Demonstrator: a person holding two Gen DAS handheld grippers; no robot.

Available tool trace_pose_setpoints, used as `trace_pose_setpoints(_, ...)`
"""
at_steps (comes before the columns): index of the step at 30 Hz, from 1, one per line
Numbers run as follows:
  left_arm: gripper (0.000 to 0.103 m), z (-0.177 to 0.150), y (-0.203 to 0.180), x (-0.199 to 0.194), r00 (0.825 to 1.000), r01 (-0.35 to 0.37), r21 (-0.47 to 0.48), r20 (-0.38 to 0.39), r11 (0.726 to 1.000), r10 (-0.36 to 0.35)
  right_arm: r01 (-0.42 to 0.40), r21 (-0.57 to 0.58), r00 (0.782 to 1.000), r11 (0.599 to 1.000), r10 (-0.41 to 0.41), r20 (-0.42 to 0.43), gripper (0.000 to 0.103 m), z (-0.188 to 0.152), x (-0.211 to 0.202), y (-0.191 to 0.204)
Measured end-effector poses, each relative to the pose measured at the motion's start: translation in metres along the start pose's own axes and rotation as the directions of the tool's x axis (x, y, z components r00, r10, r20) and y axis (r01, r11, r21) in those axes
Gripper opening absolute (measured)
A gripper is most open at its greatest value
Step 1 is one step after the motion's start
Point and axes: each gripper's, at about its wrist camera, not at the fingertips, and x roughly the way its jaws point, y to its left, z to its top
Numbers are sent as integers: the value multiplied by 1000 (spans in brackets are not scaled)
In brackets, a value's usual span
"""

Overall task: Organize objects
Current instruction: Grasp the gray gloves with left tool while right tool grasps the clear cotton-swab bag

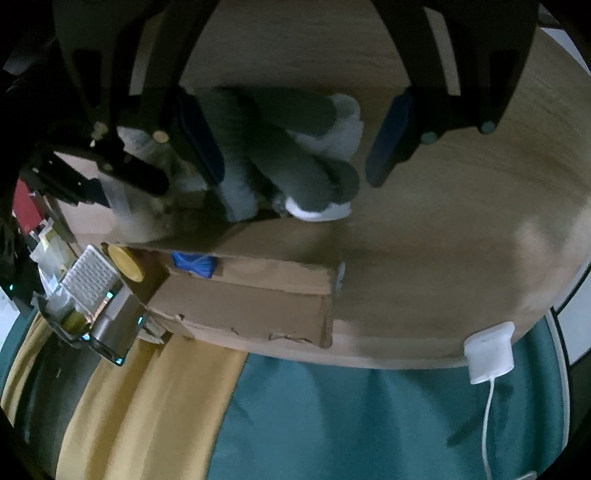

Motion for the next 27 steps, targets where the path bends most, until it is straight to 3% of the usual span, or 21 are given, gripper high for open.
trace_pose_setpoints(27, 78, -9, -46, 15, 999, 3, 132, -42, 991, 3, -7, 68, 993, 998, 0, 114, 50, -8, -46, -33)
